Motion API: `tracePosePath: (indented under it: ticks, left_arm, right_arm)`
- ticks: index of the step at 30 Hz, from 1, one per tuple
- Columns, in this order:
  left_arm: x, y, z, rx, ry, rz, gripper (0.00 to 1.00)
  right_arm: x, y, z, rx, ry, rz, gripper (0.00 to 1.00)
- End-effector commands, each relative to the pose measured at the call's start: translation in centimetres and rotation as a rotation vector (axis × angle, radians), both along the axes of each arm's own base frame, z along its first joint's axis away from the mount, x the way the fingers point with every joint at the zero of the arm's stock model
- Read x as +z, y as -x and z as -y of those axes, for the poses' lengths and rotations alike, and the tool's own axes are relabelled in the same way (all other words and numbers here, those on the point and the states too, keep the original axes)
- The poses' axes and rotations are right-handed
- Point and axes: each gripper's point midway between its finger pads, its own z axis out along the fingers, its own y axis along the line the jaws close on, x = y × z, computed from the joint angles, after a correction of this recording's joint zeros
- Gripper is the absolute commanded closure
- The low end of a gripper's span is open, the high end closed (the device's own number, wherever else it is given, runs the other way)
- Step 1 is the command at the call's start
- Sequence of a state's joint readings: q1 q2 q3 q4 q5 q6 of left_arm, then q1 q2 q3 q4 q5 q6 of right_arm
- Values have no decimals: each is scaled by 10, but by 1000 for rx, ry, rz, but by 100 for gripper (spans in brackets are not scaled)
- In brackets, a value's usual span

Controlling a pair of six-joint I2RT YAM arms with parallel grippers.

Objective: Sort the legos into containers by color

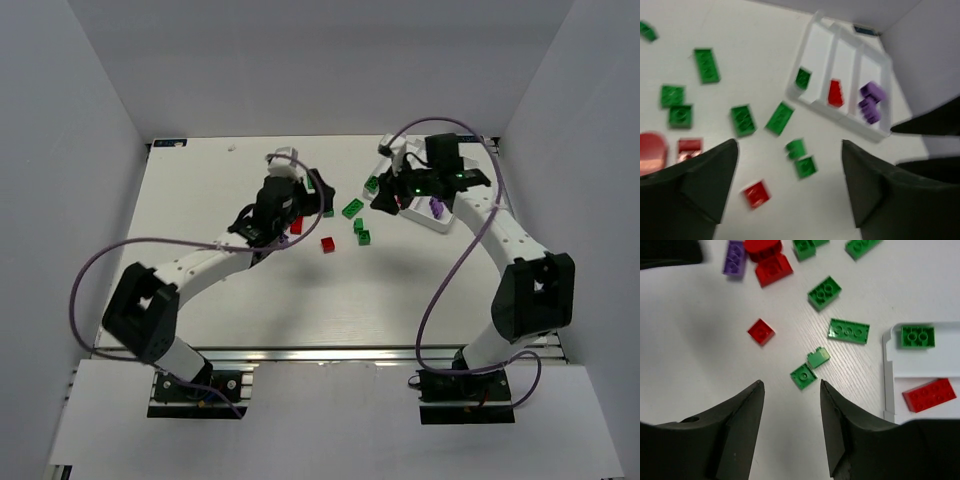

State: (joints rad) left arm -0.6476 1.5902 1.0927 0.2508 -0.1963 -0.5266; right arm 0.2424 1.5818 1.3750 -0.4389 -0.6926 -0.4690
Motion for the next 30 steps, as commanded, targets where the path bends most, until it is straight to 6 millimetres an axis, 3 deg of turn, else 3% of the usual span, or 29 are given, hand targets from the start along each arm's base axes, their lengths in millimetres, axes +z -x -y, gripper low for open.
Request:
tracePosePath:
  ticks: [1, 2, 3, 4, 5, 6, 7, 8, 9, 10, 15, 19, 30]
  left_arm:
    - [-24, 38, -49, 93, -71, -100, 2]
    - [-29, 45, -66, 140, -86, -128, 2]
    - [-15, 54, -78, 168, -58, -111, 2]
    - [-35, 68, -93, 199, -86, -170, 2]
    - [-37, 73, -104, 235, -90, -175, 2]
    - [-26, 83, -113, 255, -54, -156, 2]
    - [-42, 93, -123, 280, -62, -186, 2]
    - [-46, 99, -132, 320, -35, -201, 2]
    - [-36, 107, -141, 339, 12, -179, 2]
    - [-51, 117, -148, 365, 33, -211, 2]
    - [-46, 134, -175, 447, 81, -176, 2]
    - [-49, 142, -184, 475, 91, -187, 2]
    - [-55, 143, -182, 472, 94, -205, 2]
  right_arm:
    - [-27, -32, 16, -243, 179, -24, 46]
    - [-32, -31, 5, -243, 200, -29, 43]
    - [-43, -37, 1, -277, 215, -62, 41]
    - [-50, -41, -1, -329, 249, -68, 40]
    - [-54, -43, -3, -356, 252, -92, 38]
    - [-62, -47, -9, -392, 245, -144, 37]
    - [-70, -47, -7, -426, 269, -181, 36]
    - [-76, -46, -11, -443, 276, -207, 34]
    - [-88, -47, -14, -468, 280, -252, 34]
    - [-95, -44, -14, -486, 305, -270, 33]
    - [-126, -37, -18, -499, 338, -344, 30]
    - [-140, -35, -23, -496, 337, -391, 31]
    - [-163, -41, -44, -491, 296, -444, 35]
